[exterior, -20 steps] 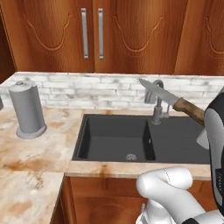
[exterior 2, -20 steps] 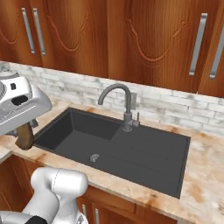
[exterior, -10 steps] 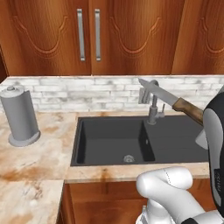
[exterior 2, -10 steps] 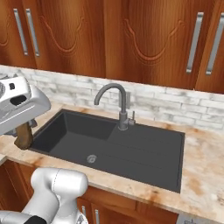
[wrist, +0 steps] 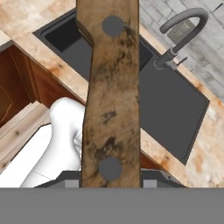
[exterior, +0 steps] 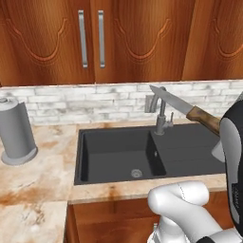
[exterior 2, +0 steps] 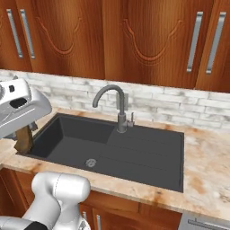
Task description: Move the cutting board and knife to the sink. Then move spray from the cabinet to the counter.
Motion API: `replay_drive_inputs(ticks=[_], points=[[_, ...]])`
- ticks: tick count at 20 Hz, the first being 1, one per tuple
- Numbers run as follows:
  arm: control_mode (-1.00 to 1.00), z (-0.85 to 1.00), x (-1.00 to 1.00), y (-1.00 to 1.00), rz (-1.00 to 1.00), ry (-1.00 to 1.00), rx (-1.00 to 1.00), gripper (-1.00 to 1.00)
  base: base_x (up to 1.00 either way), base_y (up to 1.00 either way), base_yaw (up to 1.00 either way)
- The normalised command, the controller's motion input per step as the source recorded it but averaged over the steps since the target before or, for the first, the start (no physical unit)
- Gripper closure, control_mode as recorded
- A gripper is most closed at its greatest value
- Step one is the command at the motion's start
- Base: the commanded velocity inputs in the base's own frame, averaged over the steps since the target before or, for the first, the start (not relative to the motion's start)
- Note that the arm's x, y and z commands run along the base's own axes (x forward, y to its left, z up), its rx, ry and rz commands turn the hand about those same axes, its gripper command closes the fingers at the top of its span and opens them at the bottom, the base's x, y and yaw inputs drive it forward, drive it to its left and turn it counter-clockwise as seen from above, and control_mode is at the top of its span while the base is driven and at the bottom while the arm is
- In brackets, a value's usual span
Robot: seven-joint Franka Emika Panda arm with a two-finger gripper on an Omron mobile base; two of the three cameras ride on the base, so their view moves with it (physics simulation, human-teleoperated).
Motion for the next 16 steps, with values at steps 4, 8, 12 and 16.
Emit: replay_drive_inputs(ticks=[4,8,12,16], points=[[-1.00,-0.02,-0.03,0.01,0.00,0.00,-0.01,1.00,0.00,0.00,-0.05],[-1.00,-0.24,-0.09,0.02,0.00,0.00,-0.02,1.00,0.00,0.00,0.00],[-1.00,-0.45,0.00,0.17,0.02,0.00,-0.07,1.00,0.00,0.00,0.00],[-1.00,-0.62,0.27,0.19,0.06,0.00,-0.10,1.00,0.00,0.00,0.00]])
